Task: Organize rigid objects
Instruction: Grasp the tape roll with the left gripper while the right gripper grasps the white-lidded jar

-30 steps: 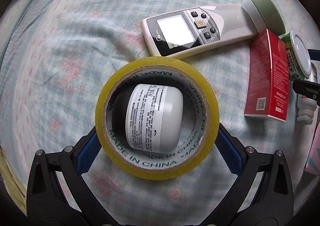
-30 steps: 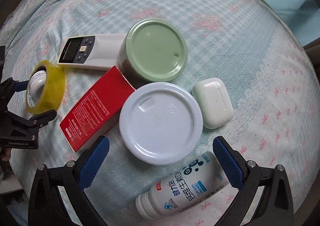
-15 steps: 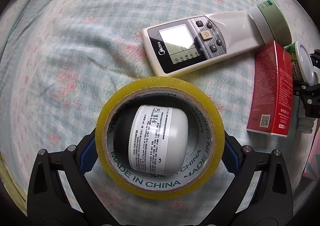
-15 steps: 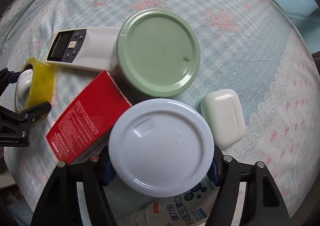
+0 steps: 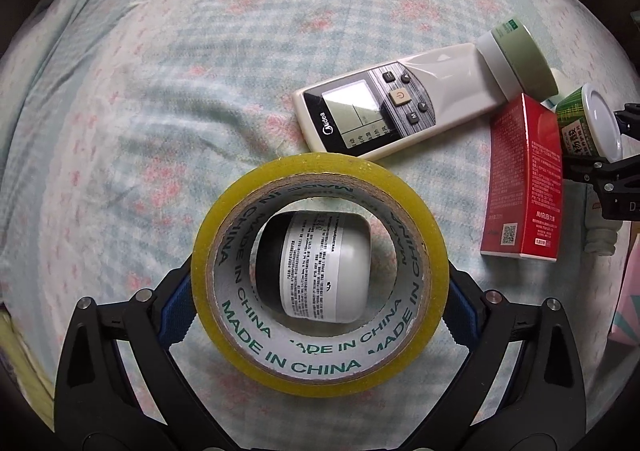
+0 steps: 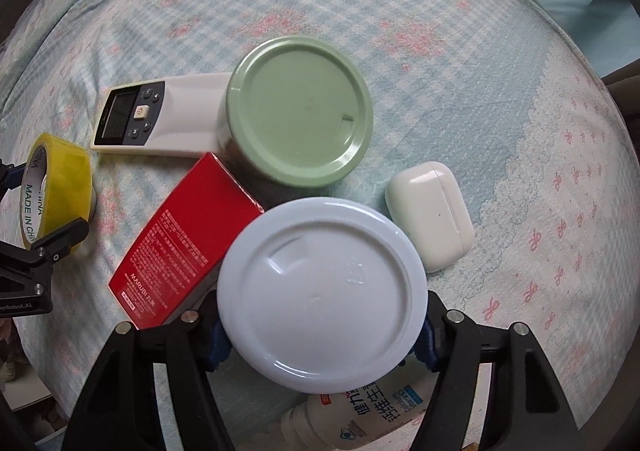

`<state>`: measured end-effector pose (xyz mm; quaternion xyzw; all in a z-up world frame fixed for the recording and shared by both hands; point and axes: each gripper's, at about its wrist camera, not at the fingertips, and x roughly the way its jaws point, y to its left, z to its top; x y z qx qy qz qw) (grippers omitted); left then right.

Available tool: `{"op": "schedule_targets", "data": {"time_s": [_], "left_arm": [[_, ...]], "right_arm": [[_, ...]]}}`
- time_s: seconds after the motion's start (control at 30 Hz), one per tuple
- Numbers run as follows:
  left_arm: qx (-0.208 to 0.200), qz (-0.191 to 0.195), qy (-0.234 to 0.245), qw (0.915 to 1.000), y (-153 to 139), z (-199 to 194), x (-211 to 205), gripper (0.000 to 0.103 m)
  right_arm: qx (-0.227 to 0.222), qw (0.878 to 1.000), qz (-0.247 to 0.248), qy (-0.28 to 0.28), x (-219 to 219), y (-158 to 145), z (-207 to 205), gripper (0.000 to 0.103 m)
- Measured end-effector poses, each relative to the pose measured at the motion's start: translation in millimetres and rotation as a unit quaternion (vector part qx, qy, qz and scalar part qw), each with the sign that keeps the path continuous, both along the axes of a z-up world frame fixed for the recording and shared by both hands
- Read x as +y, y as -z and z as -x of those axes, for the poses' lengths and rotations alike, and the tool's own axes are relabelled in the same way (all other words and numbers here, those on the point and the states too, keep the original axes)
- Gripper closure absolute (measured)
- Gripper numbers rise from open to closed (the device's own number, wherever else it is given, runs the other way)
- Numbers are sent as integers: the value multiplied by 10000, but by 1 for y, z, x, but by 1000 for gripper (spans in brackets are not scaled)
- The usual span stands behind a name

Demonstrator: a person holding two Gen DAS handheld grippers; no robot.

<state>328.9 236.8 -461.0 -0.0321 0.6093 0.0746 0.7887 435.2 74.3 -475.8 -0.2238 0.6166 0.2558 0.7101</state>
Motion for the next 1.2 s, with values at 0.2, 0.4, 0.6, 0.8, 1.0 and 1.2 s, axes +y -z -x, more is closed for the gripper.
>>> {"op": "schedule_targets", "data": {"time_s": [0.2,0.4,0.6,0.8,1.0,1.2], "left_arm": [[-248,32,-11,9997,-27,11,-3,5],[-432,-12,270,9987,-80,28,-12,5],[-826,-182,1010,9913,-163,46,-38,5],[-1213,-201,1758,9767,-230,58,-76,5],[-1464,-93,2249,9633,-269,67,-133,5],[-1663,149,2579,9516,-296,81,-212,5]], "right_arm": [[-175,9996,-126,192,-16,-37,8,37],[-354,9975,-309,520,-27,-90,22,37],[-566,9906,-623,1081,-57,-171,64,37],[-815,9758,-971,1780,-88,-239,95,37],[-1054,9623,-1203,2201,-137,-279,129,37],[-1290,9537,-1167,2453,-214,-303,164,37]]}}
